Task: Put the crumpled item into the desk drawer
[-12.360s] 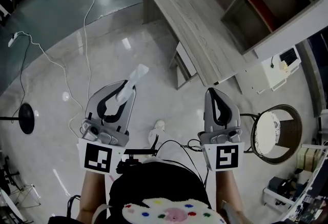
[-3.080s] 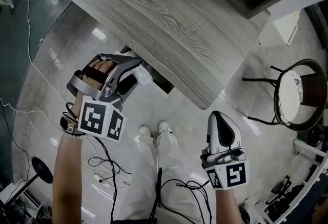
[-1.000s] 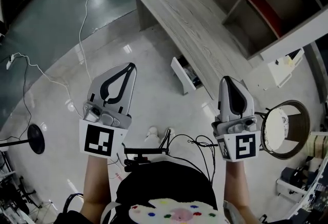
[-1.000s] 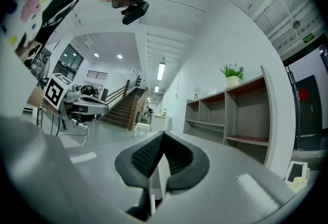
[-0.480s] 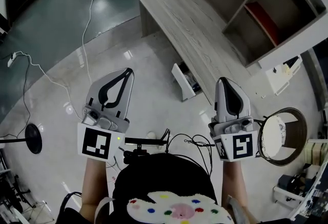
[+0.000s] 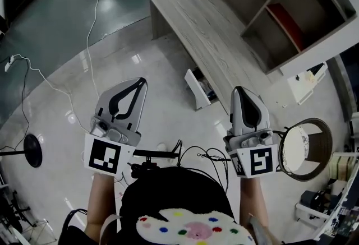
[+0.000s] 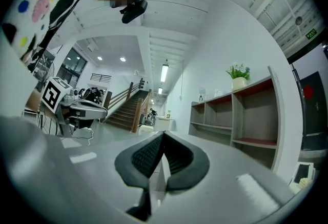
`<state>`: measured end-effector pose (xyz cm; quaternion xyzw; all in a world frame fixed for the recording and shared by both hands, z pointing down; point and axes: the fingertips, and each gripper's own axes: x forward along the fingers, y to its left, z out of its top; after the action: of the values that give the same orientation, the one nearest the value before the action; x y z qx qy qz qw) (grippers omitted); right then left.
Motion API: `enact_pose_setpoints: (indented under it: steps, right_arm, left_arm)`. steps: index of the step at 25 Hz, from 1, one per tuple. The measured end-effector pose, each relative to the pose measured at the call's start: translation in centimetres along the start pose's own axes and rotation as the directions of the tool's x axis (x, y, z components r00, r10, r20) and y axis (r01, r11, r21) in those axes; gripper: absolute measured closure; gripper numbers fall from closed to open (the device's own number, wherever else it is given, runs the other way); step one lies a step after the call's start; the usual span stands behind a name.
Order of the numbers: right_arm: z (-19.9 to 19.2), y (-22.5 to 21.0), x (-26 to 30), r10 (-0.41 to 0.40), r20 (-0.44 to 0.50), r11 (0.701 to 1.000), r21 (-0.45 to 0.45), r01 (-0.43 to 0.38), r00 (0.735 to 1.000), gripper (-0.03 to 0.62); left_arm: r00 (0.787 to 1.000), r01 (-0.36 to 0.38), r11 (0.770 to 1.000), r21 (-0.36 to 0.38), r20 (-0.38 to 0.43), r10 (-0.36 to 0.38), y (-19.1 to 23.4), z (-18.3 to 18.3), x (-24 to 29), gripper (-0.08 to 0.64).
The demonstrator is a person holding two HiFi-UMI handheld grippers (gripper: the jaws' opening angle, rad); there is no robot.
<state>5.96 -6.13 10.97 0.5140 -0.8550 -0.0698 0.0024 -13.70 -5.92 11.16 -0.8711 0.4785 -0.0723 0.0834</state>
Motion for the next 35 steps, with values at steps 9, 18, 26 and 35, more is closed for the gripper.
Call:
enact_pose_setpoints:
  steps: [9,18,26,35]
  right_arm:
    - [-0.8,-0.5,-0.7,-0.011,-0.025,1.000,0.012,0.011,1.000,0.583]
    - [-1.4,0.0,-0.6,0.009,-0.066,1.000,0.029,-0.007,0.998,0.583]
    - [-1.3,0.2,-0.6,0.012,-0.050,1.000,0.021,-0.011,0.999,0.583]
    - [-1.0,0.1,-0.8,0.014,-0.036,1.000,0.013,-0.013,0.999,0.583]
  left_arm:
    - [1.000,0.021,0.999,0.033,-0.020,-0.020,-0.6,-0.4,0.2,0.552]
    - [0.999,0.027,0.998,0.050,-0.039,-0.025,-0.7,-0.8,0.0,0.552]
    - [0.999,0.032,0.998,0.059,-0.040,-0.030,-0.9,-0.9,-0.1,0.552]
    - [0.999,0.023,0.999,0.032,-0.039,-0.021,-1.3,-0.8,-0.1,0.552]
